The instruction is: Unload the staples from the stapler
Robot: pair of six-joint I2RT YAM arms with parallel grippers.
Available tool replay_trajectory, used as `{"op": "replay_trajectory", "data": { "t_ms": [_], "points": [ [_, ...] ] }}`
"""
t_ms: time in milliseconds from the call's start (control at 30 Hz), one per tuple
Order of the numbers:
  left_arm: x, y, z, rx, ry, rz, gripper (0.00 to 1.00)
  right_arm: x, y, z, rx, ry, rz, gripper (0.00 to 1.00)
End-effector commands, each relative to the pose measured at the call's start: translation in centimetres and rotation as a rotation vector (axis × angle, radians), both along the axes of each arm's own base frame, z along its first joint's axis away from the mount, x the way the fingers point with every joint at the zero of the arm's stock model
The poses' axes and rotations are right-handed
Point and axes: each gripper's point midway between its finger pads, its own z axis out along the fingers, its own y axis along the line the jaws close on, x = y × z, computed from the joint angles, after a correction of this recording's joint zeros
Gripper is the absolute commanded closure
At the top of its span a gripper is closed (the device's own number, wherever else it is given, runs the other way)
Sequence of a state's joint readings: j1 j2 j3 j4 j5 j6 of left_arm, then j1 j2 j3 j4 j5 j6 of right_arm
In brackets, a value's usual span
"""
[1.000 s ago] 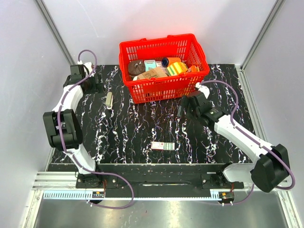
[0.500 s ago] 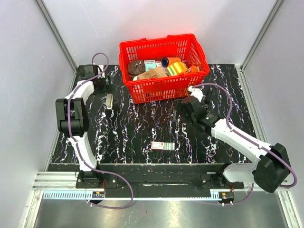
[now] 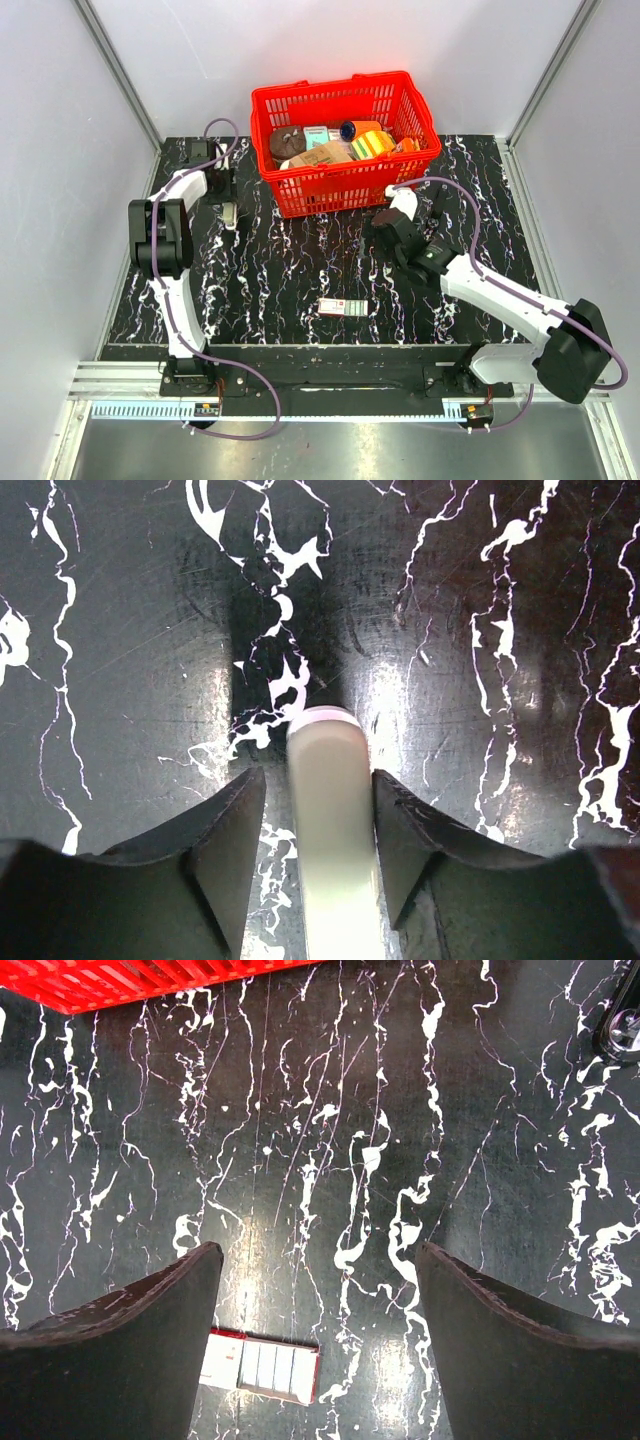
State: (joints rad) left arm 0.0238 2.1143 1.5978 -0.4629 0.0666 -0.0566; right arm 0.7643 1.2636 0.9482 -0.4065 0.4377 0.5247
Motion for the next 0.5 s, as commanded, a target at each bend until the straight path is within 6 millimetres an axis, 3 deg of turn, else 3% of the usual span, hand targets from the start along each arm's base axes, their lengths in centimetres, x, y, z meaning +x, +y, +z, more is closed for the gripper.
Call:
{"op": "replay_trajectory", "data": {
  "t_ms": [0, 233, 467],
  "points": [
    [0.5, -0.1, 0.5, 0.022, -0.028, -0.002, 0.52, 1.0, 0.5, 2.0, 0.013, -0.082, -0.023, 0.16],
    [-1.5, -0.4, 0.7, 0.02, -0.01, -0.005, 0.71, 0.7, 0.4, 2.5, 0.008, -0.094, -0.033, 0.18],
    [-7.1, -0.9, 2.5, -0.004, 0.021, -0.005, 0.78, -0.5, 0.1, 2.3, 0.002, -0.086, -0.034, 0.2]
  ]
}}
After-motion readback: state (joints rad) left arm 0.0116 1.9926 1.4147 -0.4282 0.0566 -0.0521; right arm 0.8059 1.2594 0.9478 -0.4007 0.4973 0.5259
